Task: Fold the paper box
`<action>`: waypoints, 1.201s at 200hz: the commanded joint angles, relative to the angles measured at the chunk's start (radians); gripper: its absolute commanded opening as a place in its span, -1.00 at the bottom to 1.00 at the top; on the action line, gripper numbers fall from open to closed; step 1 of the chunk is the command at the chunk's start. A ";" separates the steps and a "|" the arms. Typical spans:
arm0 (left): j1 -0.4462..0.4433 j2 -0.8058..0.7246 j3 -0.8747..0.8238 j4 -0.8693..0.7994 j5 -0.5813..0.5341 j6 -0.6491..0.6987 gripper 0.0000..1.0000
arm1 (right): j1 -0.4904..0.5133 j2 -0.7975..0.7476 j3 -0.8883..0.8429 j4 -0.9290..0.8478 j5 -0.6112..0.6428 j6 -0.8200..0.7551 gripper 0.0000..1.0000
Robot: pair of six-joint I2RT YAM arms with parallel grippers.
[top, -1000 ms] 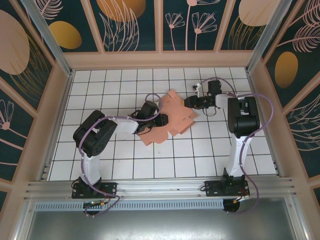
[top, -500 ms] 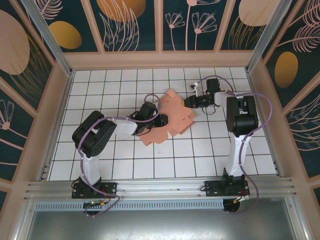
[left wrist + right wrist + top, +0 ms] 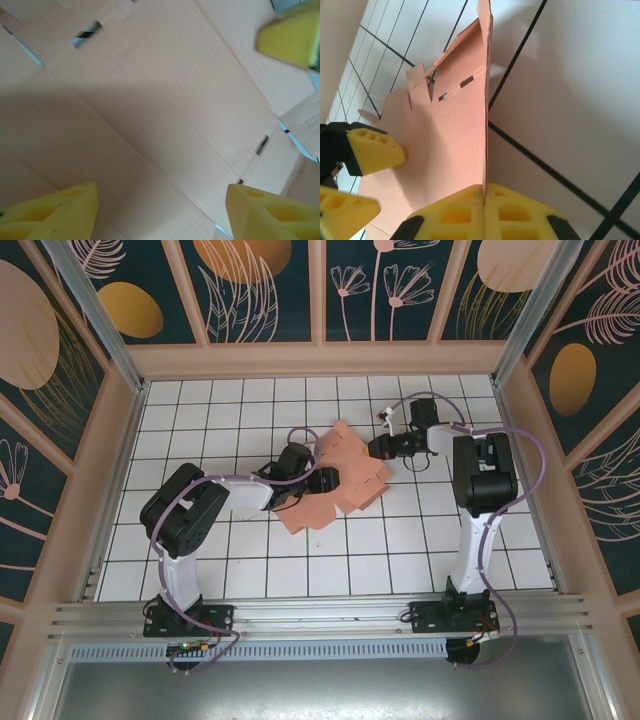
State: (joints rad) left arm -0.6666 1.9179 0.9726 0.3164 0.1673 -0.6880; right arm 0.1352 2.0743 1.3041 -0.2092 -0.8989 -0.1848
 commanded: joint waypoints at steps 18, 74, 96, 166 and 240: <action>0.037 0.024 0.117 -0.053 -0.045 -0.036 -0.02 | 0.010 -0.162 -0.099 0.090 0.050 0.009 -1.00; 0.103 0.132 0.313 -0.092 0.003 -0.123 -0.09 | 0.018 -0.236 -0.155 0.072 0.069 -0.029 -1.00; 0.133 0.174 0.363 -0.100 0.007 -0.165 -0.08 | 0.017 -0.266 -0.173 0.073 0.075 -0.034 -1.00; 0.180 0.238 0.452 -0.106 0.037 -0.164 -0.04 | 0.018 -0.287 -0.172 0.058 0.116 -0.021 -1.00; 0.063 0.113 0.387 -0.119 0.086 -0.124 -0.02 | 0.018 -0.286 -0.158 0.091 0.166 0.031 -1.00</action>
State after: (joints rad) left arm -0.5262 2.0487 1.3262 0.2123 0.1848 -0.8051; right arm 0.1459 1.8183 1.1397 -0.1455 -0.7517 -0.1730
